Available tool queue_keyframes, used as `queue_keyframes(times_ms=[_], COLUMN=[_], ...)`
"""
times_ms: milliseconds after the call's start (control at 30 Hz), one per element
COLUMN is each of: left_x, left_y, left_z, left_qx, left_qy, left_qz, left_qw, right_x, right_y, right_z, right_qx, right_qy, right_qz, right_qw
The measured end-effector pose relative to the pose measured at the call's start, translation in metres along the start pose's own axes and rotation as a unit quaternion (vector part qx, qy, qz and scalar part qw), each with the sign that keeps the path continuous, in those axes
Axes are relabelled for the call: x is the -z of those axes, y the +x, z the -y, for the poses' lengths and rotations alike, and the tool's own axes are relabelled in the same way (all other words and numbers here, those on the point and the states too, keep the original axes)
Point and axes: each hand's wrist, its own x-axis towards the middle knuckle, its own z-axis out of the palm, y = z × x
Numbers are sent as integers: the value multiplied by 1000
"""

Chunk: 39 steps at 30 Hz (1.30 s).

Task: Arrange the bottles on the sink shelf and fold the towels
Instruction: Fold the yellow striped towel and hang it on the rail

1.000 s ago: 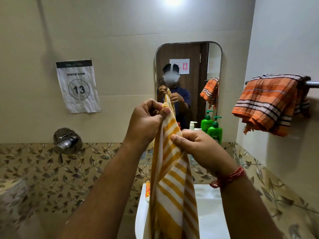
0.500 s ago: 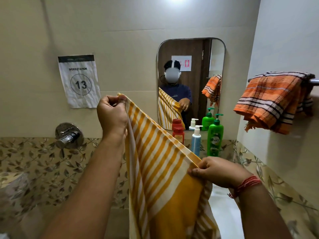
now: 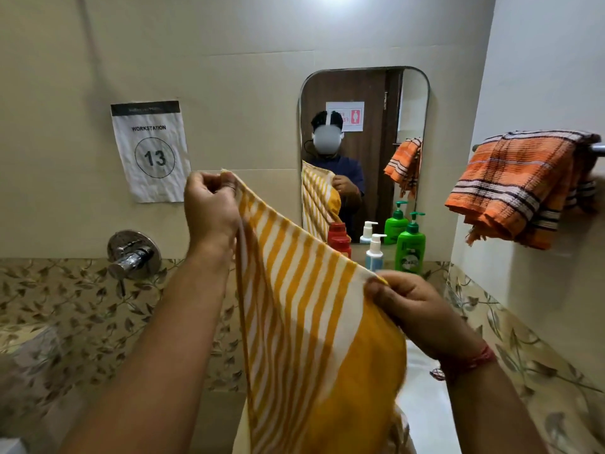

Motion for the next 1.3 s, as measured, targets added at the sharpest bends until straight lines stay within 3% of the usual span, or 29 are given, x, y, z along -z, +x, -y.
queue_keyframes(times_ms=[67,167,267,333,500,700,833,933,1033,1100,1167,1200,1300], left_x=[3,3,5,5,-4,-5,0,1,0,-1,-2,-4,-8], left_y=[11,15,21,17,-15,-45,-50,-51,-54,-56,-58,-59,-63], left_z=[1,2,6,10,12,-3,-9,-13,-17,-18,-20,-21,-25], left_qx=[4,-11,-14,-14,-12,28,33,31,20,17,15,14,4], left_qy=[20,39,44,51,24,-29,-67,-82,-88,-94,-99,-101,-115], left_qz=[-36,-62,-82,-37,154,395,402,399,396,390,388,395,439], left_qw=[999,997,996,998,988,918,912,913,914,916,916,913,891], right_x=[-2,-7,-7,-8,-21,-32,-35,-33,-27,-27,-28,-29,-35], right_y=[-6,-5,-6,-5,18,42,38,33,29,29,36,41,53], right_z=[-9,-25,-34,-34,-18,0,1,3,7,9,11,12,17], right_qx=[-100,-252,-297,-277,-165,-29,-79,-88,-108,-57,14,34,35], right_qy=[-94,-297,-331,-317,-257,-315,-306,-250,-123,-83,-144,-177,-81], right_qz=[45,78,97,78,-17,-79,64,85,129,61,-116,-168,-113], right_qw=[990,918,890,904,952,945,947,960,978,993,983,969,990])
